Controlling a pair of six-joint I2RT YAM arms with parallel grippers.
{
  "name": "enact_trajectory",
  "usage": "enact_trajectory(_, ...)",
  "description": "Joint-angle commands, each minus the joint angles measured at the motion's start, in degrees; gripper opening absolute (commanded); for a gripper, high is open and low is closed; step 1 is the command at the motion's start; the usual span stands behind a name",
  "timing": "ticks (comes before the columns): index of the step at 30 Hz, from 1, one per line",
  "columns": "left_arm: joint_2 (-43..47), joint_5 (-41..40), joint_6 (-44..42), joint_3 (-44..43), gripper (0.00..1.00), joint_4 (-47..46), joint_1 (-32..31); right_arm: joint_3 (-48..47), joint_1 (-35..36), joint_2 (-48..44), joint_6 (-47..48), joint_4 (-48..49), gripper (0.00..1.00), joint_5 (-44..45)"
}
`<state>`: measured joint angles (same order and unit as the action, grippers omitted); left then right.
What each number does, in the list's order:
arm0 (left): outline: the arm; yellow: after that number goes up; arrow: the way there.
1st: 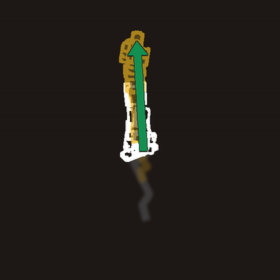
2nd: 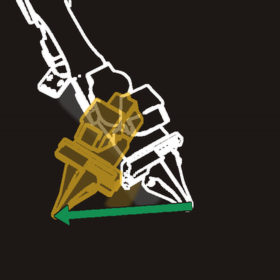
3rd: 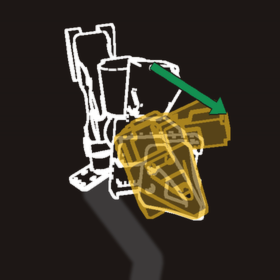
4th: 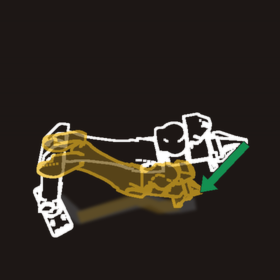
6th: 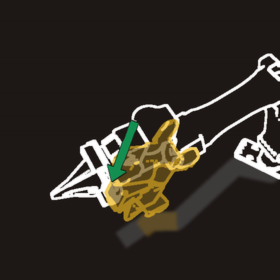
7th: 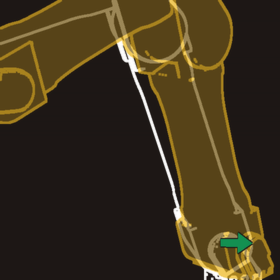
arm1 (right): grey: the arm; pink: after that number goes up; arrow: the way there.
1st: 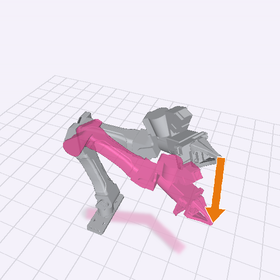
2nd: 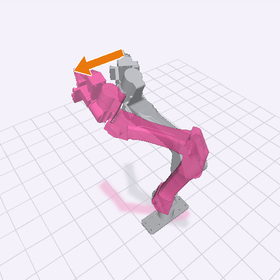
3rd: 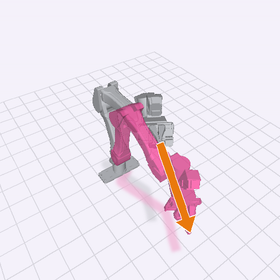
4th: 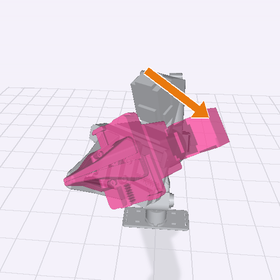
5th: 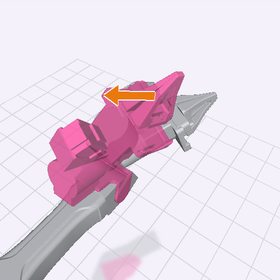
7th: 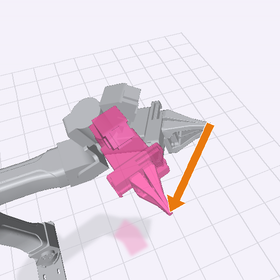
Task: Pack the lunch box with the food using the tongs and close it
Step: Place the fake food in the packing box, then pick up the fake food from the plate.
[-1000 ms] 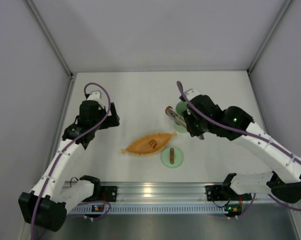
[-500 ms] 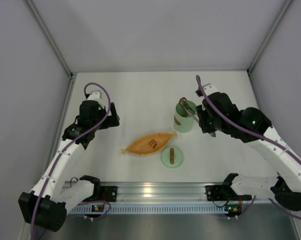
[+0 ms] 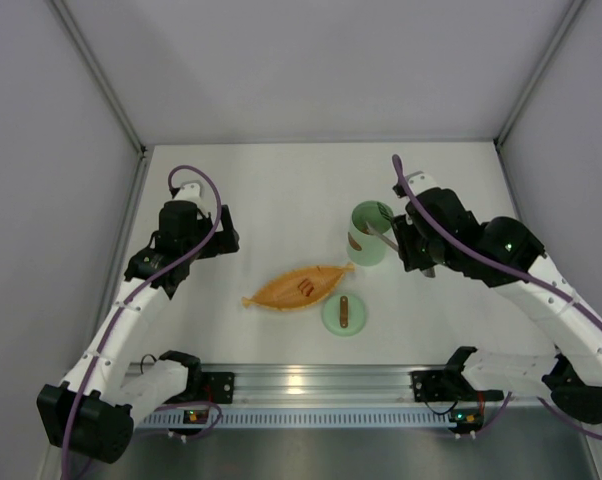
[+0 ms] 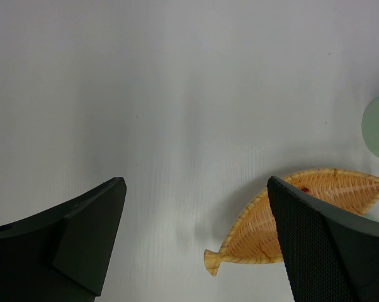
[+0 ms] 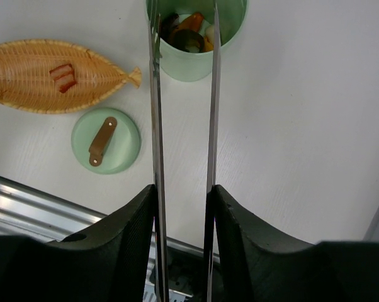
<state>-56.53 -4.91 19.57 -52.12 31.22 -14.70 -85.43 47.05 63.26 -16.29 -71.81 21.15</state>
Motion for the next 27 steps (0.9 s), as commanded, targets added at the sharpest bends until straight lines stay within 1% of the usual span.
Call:
enact_trajectory(1,0.28,0.34,-0.15,-0.97,0.99,-1.25,0.20,0.35,-0.90,-1.30,-0.23,-0.88,0.40,0.91)
enact_trajectory(8,0.20,0.34,-0.15,-0.88,0.99,-1.34,0.20,-1.23,-0.90,-1.13,-0.05,-0.87,0.41,-0.14)
enact_trajectory(19,0.20,0.34,-0.15,-0.97,0.99,-1.16,0.20,-6.68,-0.03,2.83,1.00,0.71,0.38,-7.61)
enact_trajectory(27,0.28,0.25,-0.24,-0.97,0.99,-1.16,0.20,-6.42,7.35,6.08,-1.45,2.38,0.38,-7.26)
